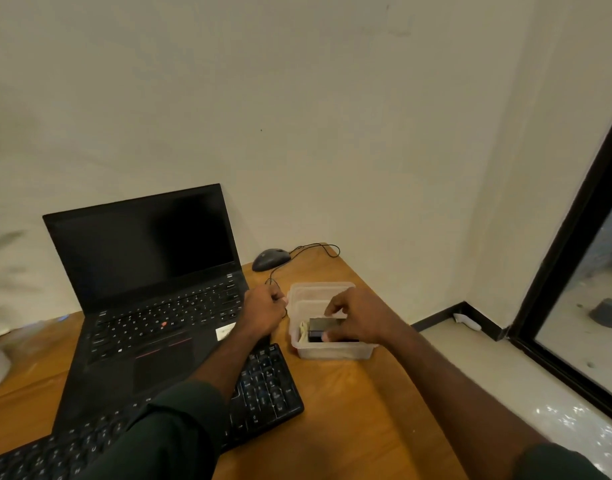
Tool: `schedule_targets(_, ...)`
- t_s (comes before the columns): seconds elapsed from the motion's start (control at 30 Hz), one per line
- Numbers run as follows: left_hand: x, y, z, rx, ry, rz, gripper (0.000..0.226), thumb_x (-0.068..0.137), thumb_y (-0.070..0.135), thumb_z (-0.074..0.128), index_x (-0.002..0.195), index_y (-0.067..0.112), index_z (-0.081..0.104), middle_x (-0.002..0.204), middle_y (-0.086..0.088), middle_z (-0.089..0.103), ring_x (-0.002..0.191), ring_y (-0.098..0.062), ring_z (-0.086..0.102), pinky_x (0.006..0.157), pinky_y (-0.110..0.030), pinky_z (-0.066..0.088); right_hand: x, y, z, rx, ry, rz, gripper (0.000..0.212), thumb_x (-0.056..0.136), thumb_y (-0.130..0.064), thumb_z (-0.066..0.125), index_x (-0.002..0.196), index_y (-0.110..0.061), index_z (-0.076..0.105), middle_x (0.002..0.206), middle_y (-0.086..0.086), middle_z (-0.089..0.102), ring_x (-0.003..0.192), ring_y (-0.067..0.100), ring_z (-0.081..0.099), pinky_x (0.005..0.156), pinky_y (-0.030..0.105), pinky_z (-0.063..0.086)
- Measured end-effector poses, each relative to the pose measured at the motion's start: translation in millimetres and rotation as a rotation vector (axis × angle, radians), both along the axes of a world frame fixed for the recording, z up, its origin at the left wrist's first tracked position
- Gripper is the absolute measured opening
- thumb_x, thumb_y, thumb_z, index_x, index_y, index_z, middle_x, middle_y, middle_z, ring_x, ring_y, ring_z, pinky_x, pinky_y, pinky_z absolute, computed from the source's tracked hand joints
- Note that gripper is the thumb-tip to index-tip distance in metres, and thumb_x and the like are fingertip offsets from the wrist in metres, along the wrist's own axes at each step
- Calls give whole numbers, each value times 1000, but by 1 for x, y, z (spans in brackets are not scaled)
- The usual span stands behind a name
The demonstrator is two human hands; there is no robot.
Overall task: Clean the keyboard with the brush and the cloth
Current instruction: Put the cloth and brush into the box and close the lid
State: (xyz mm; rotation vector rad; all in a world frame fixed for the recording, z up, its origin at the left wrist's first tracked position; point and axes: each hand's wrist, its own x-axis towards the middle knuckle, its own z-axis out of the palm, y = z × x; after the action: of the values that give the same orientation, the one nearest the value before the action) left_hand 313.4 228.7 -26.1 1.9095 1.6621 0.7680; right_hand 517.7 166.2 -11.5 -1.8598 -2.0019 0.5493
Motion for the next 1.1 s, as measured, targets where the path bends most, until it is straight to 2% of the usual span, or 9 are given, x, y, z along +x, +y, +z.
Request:
schedule_targets(0.07, 3, 8, -2, -22, 34, 10, 14, 94, 15, 63, 84, 10, 72, 84, -1, 67, 84, -16, 62, 77, -31, 52, 11, 5, 4, 138, 204, -119, 34, 75, -39, 86, 102, -22, 74, 104, -8, 70, 93, 7, 64, 84, 28, 57)
schedule_targets(0.17, 8, 15, -3, -86, 85, 12, 13, 94, 14, 63, 89, 9, 73, 87, -2, 67, 88, -17, 62, 80, -32, 53, 37, 22, 5, 268, 278, -361, 11, 89, -25, 75, 93, -14, 77, 91, -1, 74, 81, 9, 67, 80, 31, 58)
schedule_targets(0.23, 10, 18, -4, -145, 95, 4, 10, 94, 13, 63, 93, 9, 72, 91, -5, 68, 87, -18, 64, 79, -34, 55, 53, 35, -2, 147, 219, -435, 13, 93, -20, 69, 97, -10, 77, 98, 6, 75, 85, 16, 68, 83, 35, 58)
schedule_targets(0.37, 15, 21, -10, -266, 61, 20, 15, 94, 2, 54, 95, -1, 68, 82, -14, 66, 56, -18, 55, 50, -29, 46, 62, 53, -21, -176, 215, -482, 18, 93, -17, 69, 106, -4, 73, 104, 10, 72, 92, 25, 70, 86, 38, 60)
schedule_targets(0.53, 21, 24, -12, -222, -28, 106, 16, 87, -8, 56, 95, -9, 69, 85, -16, 62, 72, -19, 54, 67, -35, 49, 53, 60, -29, -193, 352, -498, 15, 94, -15, 66, 98, -3, 73, 98, 13, 72, 89, 28, 71, 81, 39, 61)
schedule_targets(0.7, 16, 23, 3, -190, -316, 156, 18, 96, 7, 57, 89, -1, 71, 74, -17, 72, 57, -22, 65, 55, -31, 57, 53, 56, -18, 50, 640, -571, 19, 88, 0, 68, 97, -16, 71, 98, 7, 71, 78, 23, 70, 75, 38, 63)
schedule_targets(0.93, 4, 9, 23, -329, -780, 233, 55, 98, 52, 50, 94, 0, 68, 84, -19, 75, 79, -29, 76, 75, -42, 63, 49, 26, -7, 227, 812, -434, 20, 86, 5, 70, 91, -15, 73, 92, 3, 72, 90, 22, 70, 78, 33, 63)
schedule_targets(1.0, 1, 0, 26, -350, -826, 241, 49, 94, 49, 59, 94, 0, 67, 85, -19, 75, 79, -28, 76, 73, -40, 63, 47, 16, -6, 252, 848, -415, 17, 86, -1, 74, 92, -17, 75, 94, 0, 73, 93, 19, 70, 83, 35, 62)
schedule_targets(1.1, -3, -17, 26, -301, -742, 183, 25, 91, 25, 71, 96, 1, 69, 91, -23, 74, 69, -24, 70, 58, -29, 59, 44, -6, -6, 264, 962, -402, 14, 92, -13, 71, 99, -23, 78, 97, -4, 76, 96, 16, 71, 89, 38, 60)
